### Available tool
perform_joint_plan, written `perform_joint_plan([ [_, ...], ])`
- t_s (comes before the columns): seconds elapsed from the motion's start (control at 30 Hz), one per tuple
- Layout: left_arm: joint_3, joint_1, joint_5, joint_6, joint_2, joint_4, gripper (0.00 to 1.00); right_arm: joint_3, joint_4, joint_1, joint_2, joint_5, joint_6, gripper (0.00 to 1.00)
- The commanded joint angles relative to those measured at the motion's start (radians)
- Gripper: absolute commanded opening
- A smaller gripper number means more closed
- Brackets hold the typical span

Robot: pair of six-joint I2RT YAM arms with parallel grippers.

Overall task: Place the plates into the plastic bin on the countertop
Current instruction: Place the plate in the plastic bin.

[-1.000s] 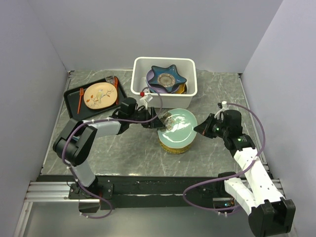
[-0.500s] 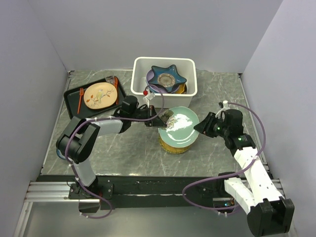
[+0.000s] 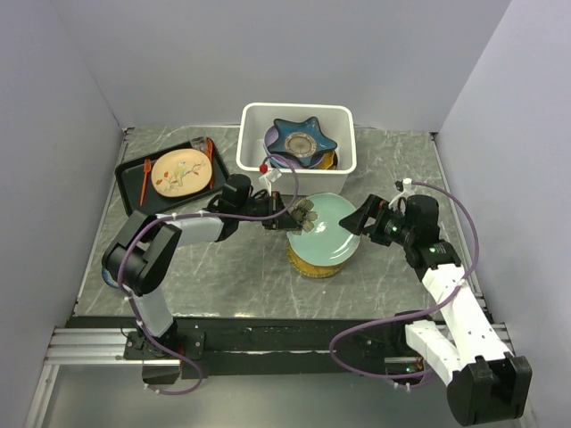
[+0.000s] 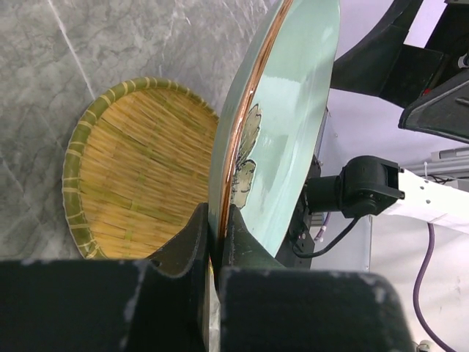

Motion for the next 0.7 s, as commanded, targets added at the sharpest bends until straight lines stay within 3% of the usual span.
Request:
perform_joint_plan([
  [0.0,0.033,0.013,0.002,0.001,-0.069,0.053,0.01,0.035,0.064,-0.002,-0.018,0.005,-0.007,1.00],
  [0.67,0.194,0.016,-0.062,0.096,-0.100,-0.142,0.01,-0.031,-0.015,-0.020,-0.090,0.131,-0.002,1.00],
])
